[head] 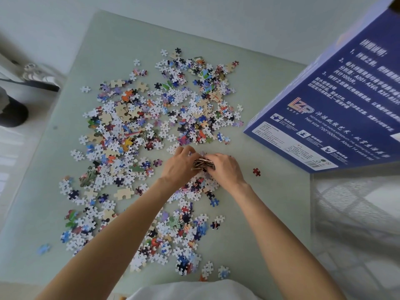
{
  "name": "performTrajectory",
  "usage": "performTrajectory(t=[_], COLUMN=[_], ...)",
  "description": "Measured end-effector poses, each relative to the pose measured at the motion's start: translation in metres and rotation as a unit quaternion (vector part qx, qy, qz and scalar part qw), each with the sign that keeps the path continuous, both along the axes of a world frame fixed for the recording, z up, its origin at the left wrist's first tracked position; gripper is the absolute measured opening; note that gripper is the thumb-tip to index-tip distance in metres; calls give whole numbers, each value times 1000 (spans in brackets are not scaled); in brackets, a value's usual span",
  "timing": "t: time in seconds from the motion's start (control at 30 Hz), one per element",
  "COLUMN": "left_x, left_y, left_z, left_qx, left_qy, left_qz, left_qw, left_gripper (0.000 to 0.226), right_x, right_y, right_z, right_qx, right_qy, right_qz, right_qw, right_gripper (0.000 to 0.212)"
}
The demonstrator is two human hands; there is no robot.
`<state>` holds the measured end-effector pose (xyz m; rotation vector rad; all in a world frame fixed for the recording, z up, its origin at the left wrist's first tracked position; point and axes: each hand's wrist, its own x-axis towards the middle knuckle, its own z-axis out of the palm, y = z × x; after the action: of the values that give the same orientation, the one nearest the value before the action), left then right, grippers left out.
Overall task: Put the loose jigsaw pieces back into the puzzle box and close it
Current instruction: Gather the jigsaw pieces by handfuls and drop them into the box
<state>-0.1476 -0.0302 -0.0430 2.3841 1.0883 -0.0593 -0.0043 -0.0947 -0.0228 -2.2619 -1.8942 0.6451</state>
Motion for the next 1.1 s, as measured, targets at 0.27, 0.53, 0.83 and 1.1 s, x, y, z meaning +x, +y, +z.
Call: performTrajectory(t=[0.27, 0.53, 0.83, 1.1], left_x=[-12, -31, -33, 12], left_y=[7, -6, -33, -34], left_z=[5, 21, 61, 156], left_qx=[15, -56, -28, 65], left_qy=[-116, -112, -68, -209], left_qz=[29, 77, 42, -17], left_qw=[993, 989, 996, 976], left_gripper=[25, 31, 27, 29], right_x=[12, 19, 30, 91], right_y=[-10, -44, -98, -111], right_z=[1, 14, 52, 168], right_qx=[37, 55, 97, 261], right_qy=[59, 137, 125, 115], right_qz=[-77, -168, -125, -80], right_qw=[995, 975, 979, 955], right_gripper=[29, 26, 28, 26])
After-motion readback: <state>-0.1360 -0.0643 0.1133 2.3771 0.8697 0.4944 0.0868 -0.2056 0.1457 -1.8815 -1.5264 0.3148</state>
